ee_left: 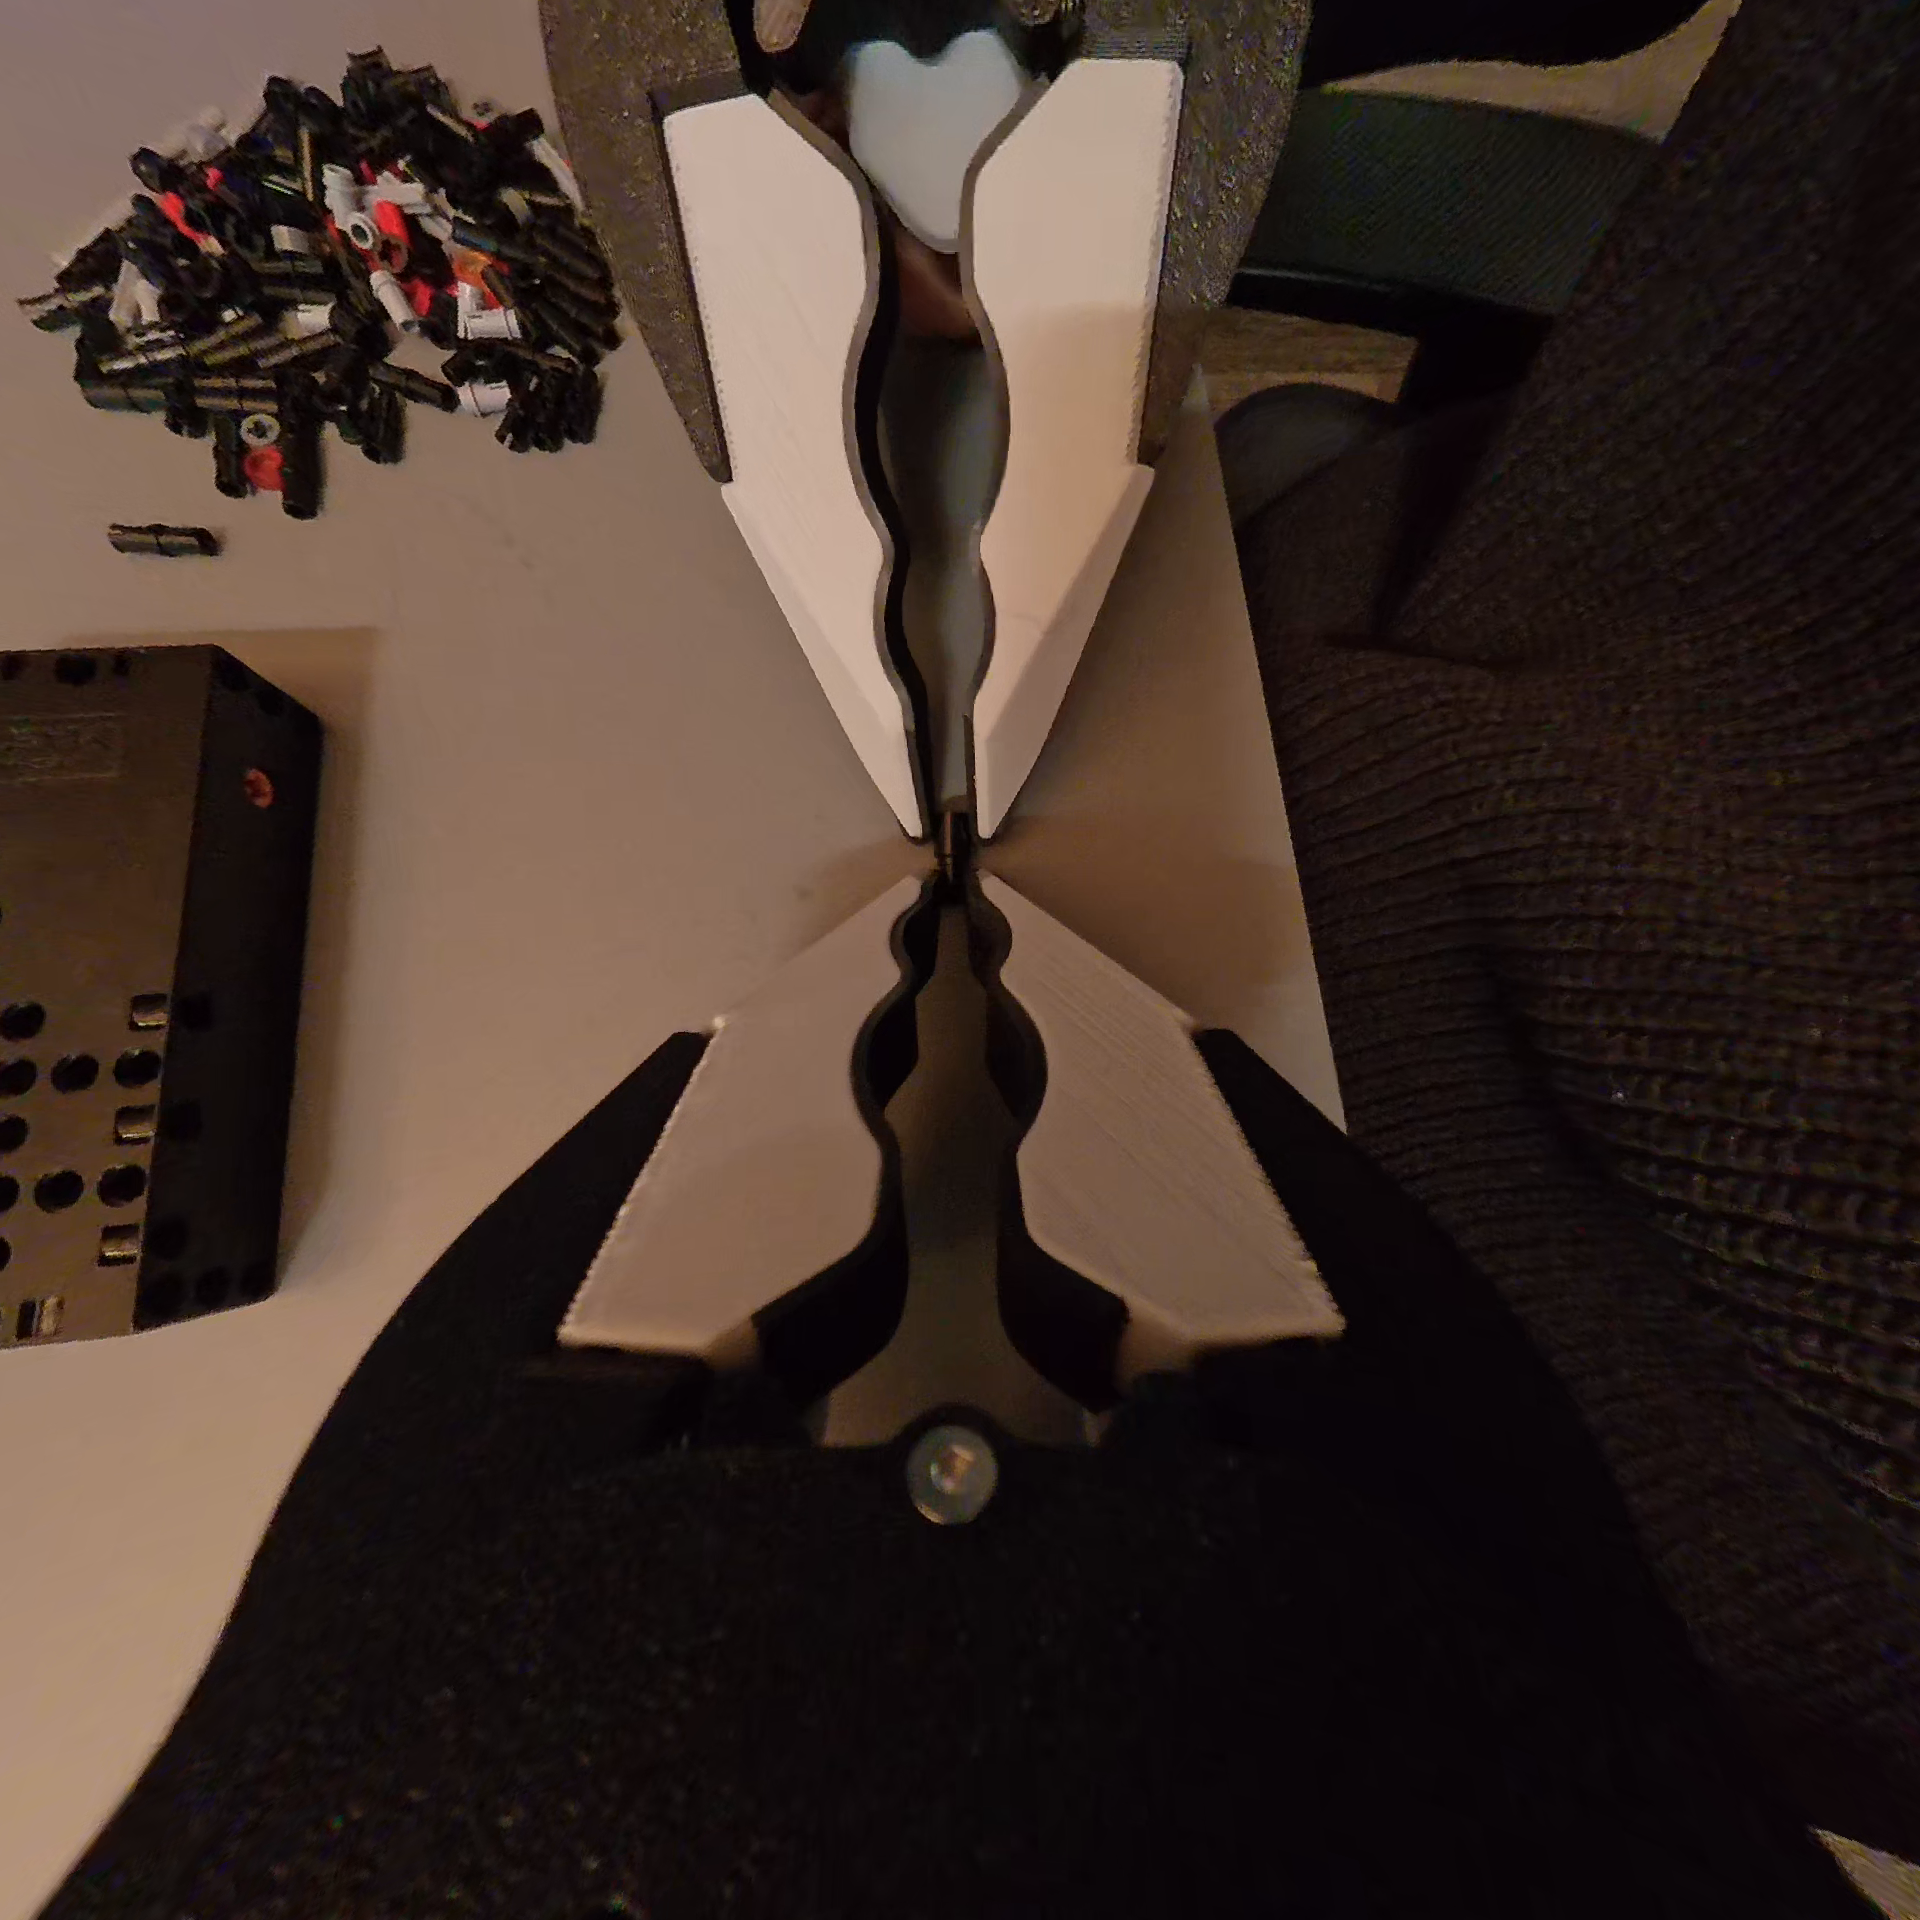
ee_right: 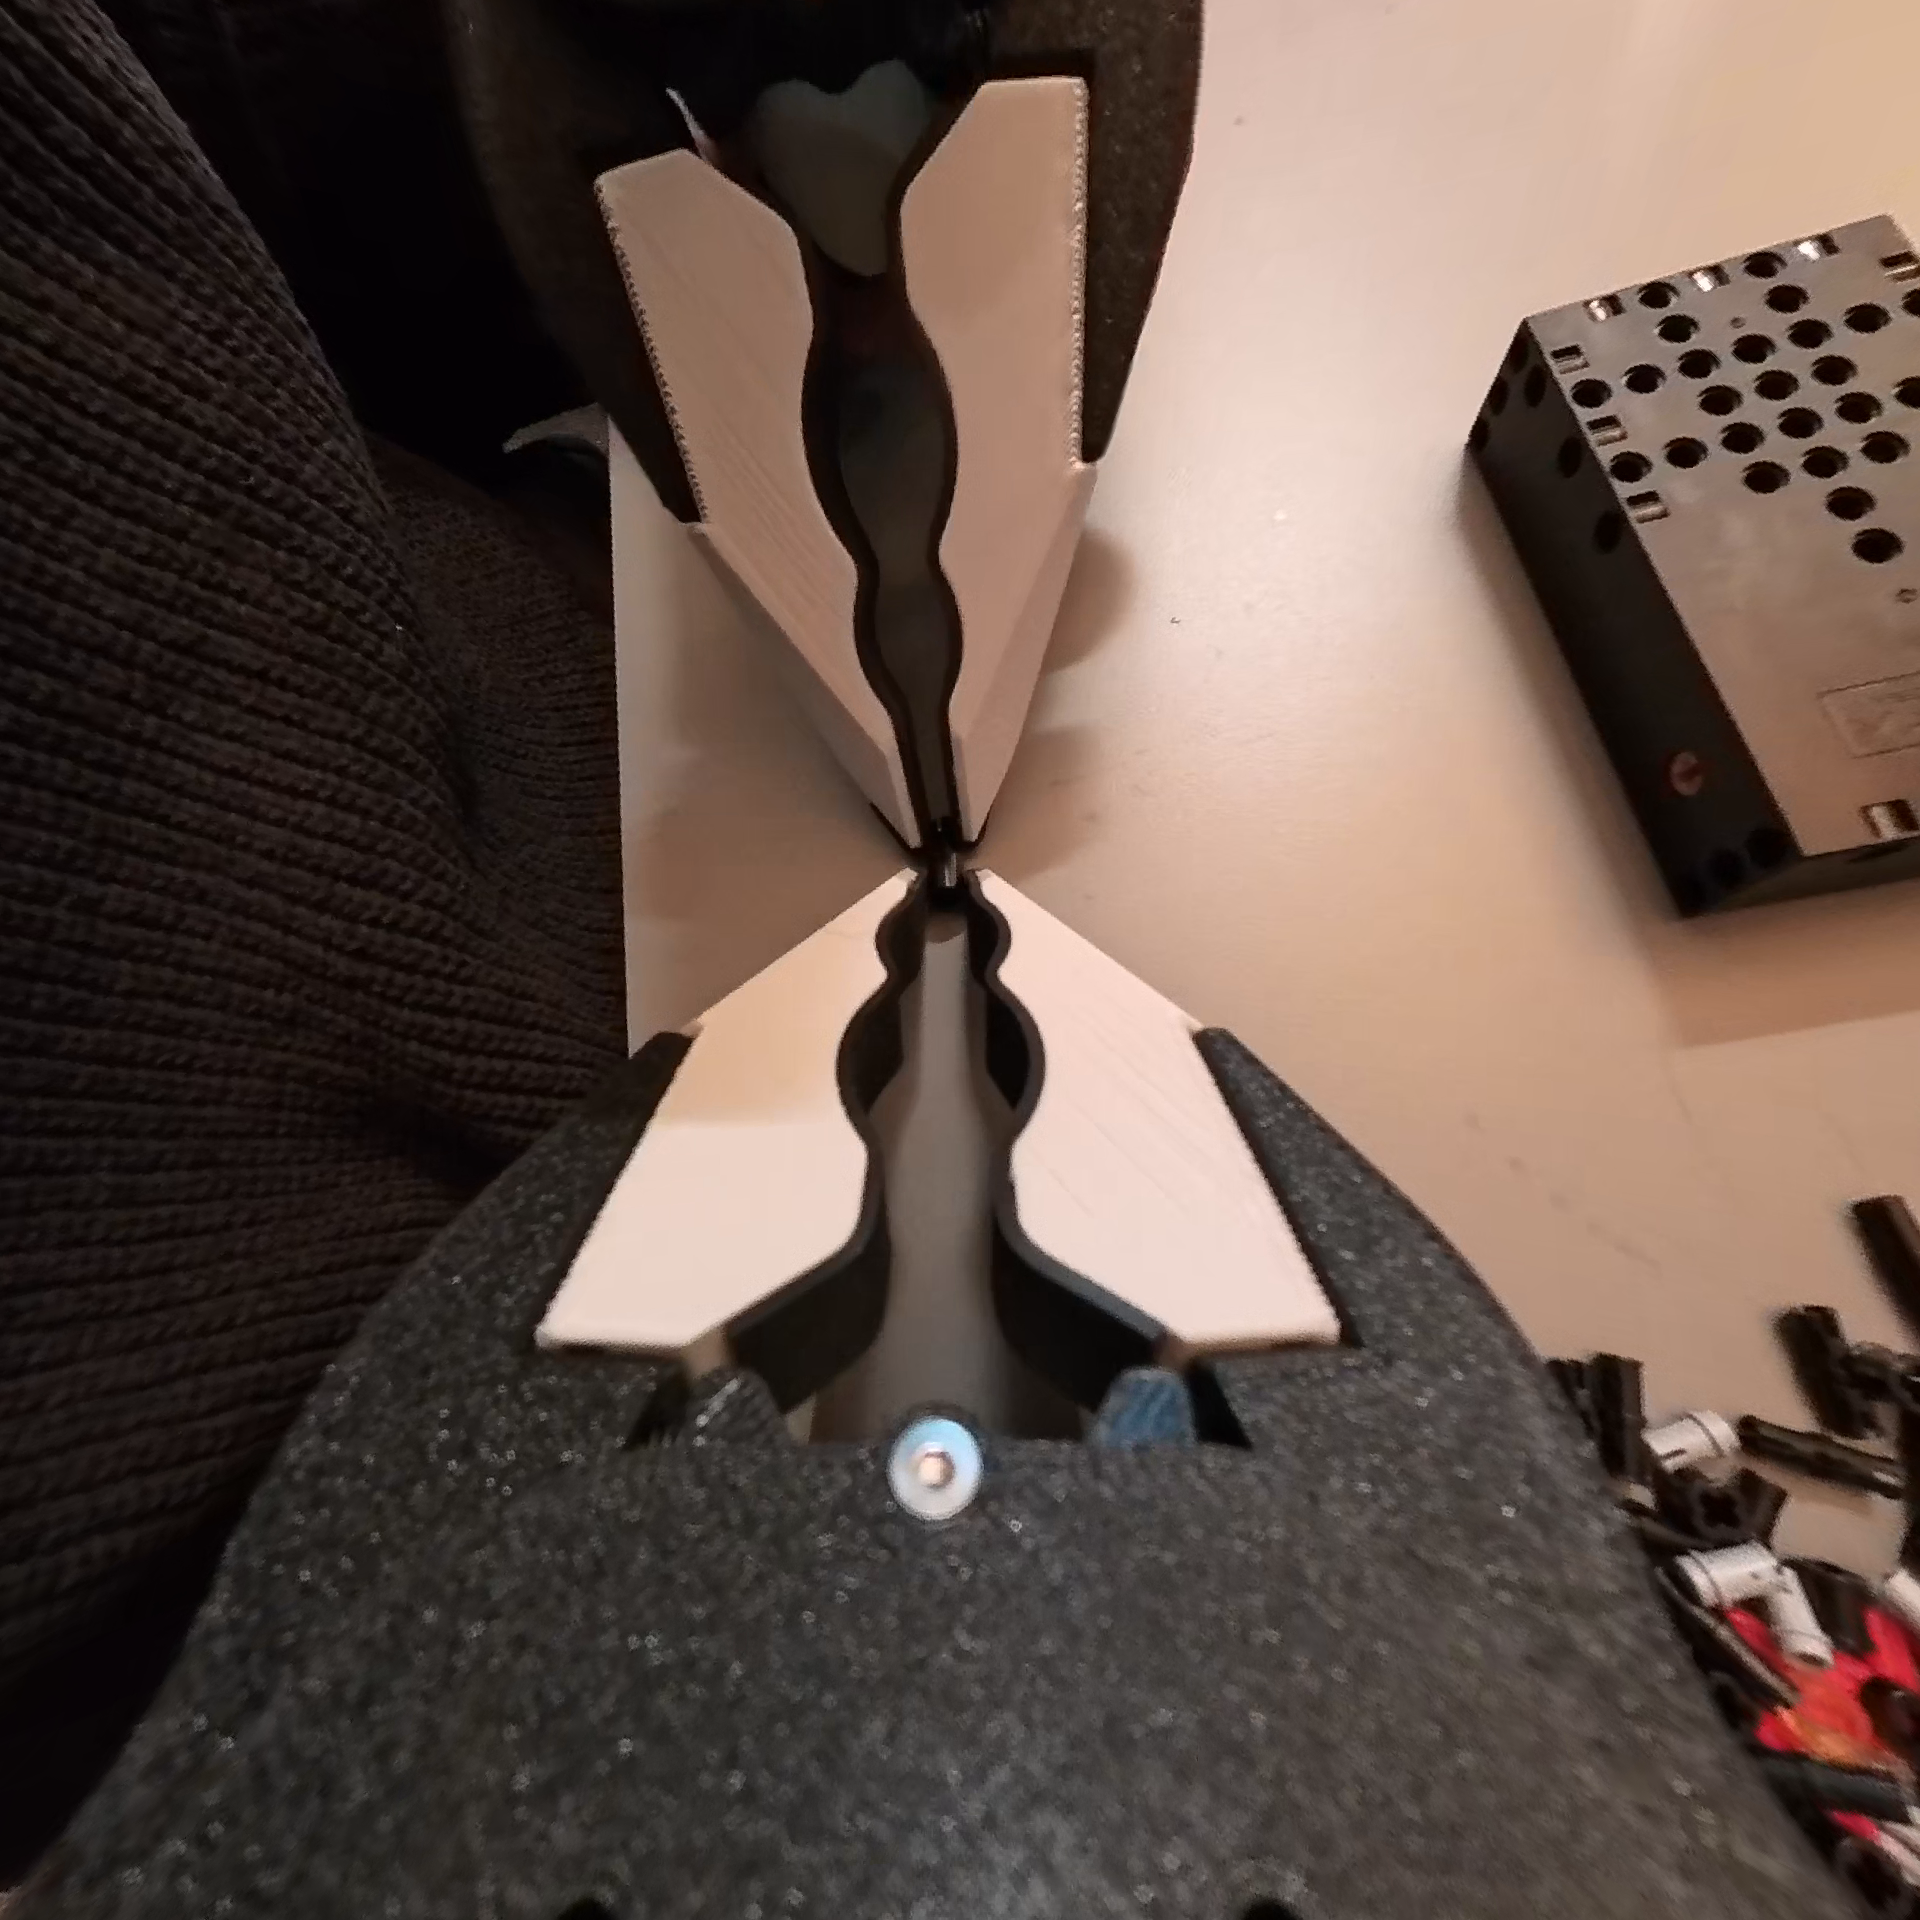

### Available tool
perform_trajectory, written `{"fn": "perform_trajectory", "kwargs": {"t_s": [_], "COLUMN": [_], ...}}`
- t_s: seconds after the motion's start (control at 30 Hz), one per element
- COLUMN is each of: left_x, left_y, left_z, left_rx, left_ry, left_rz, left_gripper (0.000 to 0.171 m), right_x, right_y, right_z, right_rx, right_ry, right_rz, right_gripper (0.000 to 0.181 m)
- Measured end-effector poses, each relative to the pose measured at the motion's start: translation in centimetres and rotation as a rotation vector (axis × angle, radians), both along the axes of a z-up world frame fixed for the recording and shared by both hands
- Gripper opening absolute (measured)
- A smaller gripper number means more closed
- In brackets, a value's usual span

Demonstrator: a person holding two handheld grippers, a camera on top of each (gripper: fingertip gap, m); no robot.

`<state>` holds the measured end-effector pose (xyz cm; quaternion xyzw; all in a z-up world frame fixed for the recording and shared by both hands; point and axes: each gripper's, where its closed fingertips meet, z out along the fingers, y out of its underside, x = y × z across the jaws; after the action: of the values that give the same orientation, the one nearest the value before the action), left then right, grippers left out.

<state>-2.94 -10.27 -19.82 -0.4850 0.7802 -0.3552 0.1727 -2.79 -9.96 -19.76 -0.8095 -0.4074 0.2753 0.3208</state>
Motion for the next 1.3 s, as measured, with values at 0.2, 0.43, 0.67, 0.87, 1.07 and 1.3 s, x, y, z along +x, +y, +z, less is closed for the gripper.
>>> {"fn": "perform_trajectory", "kwargs": {"t_s": [0.2,0.43,0.67,0.87,1.07,1.3], "left_x": [0.0,0.0,0.3,0.7,1.2,1.7], "left_y": [0.0,0.0,0.7,2.2,3.4,7.6], "left_z": [0.0,0.0,1.9,5.3,6.6,8.1], "left_rx": [-0.013,-0.031,-0.115,-0.316,-0.392,-0.344], "left_ry": [0.007,0.015,-0.073,-0.215,-0.28,-0.413], "left_rz": [0.002,0.002,0.048,0.116,0.179,0.397], "left_gripper": [0.003,0.003,0.011,0.015,0.019,0.035], "right_x": [0.0,0.0,0.3,2.4,4.4,5.4], "right_y": [0.0,0.0,0.3,2.4,3.9,4.6], "right_z": [-0.1,-0.1,1.9,3.5,4.5,4.5], "right_rx": [-0.01,0.011,-0.059,0.05,0.182,0.236], "right_ry": [0.003,-0.011,0.179,0.245,0.227,0.175], "right_rz": [-0.002,-0.005,-0.025,-0.2,-0.372,-0.458], "right_gripper": [0.007,0.007,0.007,0.007,0.007,0.007]}}
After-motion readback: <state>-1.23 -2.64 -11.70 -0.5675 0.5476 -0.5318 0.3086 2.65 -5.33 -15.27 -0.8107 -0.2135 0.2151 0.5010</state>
